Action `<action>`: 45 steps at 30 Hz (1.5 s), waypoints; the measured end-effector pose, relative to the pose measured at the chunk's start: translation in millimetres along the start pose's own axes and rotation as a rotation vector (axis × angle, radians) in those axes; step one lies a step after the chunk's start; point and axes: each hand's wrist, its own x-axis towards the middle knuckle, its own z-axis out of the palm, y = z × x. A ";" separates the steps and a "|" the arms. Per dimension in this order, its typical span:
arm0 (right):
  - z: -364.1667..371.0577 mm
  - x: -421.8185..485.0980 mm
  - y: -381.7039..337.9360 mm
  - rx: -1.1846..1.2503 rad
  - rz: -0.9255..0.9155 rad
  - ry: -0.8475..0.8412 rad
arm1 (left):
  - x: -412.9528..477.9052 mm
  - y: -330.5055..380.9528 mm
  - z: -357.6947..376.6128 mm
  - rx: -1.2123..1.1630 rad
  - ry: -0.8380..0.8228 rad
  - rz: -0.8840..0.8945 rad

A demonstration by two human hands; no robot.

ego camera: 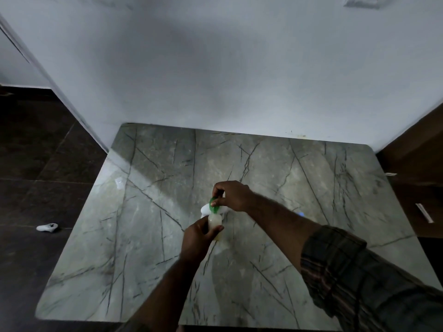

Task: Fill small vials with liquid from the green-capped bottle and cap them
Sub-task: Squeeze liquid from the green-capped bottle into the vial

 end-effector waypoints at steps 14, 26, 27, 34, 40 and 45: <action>-3.9 -4.3 -5.4 -0.023 0.016 0.013 | 1.1 3.2 -0.9 0.010 0.003 0.004; 0.8 -4.1 -3.5 -0.003 0.045 0.013 | 2.3 1.6 0.7 0.002 0.001 -0.014; 2.6 -4.0 -2.5 -0.006 0.049 0.014 | 2.4 1.4 0.9 -0.004 -0.002 -0.013; 2.1 -3.0 -4.3 -0.035 0.057 0.006 | 2.2 2.8 0.2 -0.012 -0.002 -0.019; 4.7 -4.7 -2.0 0.002 0.081 0.016 | 4.0 2.0 -2.1 0.011 -0.009 -0.005; 5.5 -5.8 -4.4 -0.016 0.085 0.026 | 3.7 -0.4 0.2 -0.020 -0.007 -0.015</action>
